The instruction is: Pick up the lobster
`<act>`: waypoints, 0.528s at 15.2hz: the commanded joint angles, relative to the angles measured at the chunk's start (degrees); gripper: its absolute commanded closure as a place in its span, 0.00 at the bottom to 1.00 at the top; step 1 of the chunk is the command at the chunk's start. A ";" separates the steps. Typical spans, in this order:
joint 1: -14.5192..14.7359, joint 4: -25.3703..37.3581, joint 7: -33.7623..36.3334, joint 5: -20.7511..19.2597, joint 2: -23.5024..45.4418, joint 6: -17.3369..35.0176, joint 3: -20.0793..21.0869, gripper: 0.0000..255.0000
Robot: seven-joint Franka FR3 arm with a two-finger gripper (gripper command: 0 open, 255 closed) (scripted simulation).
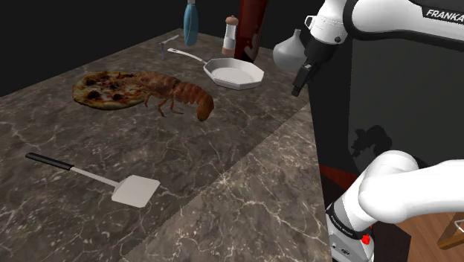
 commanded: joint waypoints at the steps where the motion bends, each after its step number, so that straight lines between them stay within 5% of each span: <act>1: 0.00 0.00 0.00 0.00 0.00 0.00 0.00 0.00; 8: 1.47 6.57 8.78 -1.43 8.54 3.55 10.09 0.00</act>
